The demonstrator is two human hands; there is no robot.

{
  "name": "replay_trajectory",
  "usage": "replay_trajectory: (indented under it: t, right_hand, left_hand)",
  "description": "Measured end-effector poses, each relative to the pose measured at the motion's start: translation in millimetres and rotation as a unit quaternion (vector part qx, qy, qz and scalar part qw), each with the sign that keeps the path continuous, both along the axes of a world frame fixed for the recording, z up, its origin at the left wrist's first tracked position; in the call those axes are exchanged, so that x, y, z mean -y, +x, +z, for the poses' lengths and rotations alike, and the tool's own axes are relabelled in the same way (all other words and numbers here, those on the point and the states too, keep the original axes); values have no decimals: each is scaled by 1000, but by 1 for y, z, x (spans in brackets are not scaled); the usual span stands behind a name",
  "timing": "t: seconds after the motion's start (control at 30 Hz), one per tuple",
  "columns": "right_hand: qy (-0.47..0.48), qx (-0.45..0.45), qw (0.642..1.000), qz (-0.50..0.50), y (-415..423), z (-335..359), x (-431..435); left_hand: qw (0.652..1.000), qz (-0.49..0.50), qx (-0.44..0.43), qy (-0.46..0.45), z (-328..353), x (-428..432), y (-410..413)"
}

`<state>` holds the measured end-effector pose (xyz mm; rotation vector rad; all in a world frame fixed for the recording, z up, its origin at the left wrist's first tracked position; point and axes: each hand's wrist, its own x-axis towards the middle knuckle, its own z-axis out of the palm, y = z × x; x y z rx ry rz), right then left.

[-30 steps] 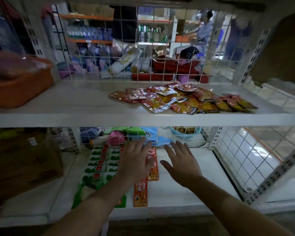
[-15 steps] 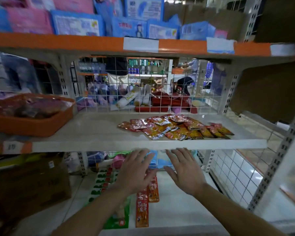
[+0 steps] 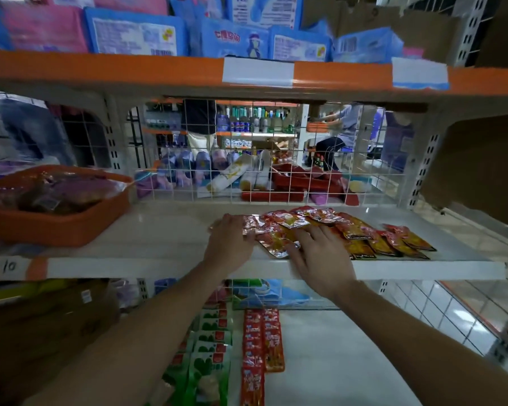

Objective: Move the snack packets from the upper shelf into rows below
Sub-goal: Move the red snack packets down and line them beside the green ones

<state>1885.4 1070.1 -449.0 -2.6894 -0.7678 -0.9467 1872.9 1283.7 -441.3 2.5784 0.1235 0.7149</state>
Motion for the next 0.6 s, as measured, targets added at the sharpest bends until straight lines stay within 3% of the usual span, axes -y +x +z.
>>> replay_trajectory:
  t: [0.17, 0.37, 0.6]
  right_hand:
    - [15, 5, 1000, 18, 31, 8, -30]
    - [38, 17, 999, -3, 56, 13, -42]
    - [73, -76, 994, -30, 57, 10, -42]
  left_hand:
    - [990, 38, -101, -89, 4, -17, 23]
    - [969, 102, -79, -213, 7, -36, 30]
    - [978, 97, -64, -171, 2, -31, 42]
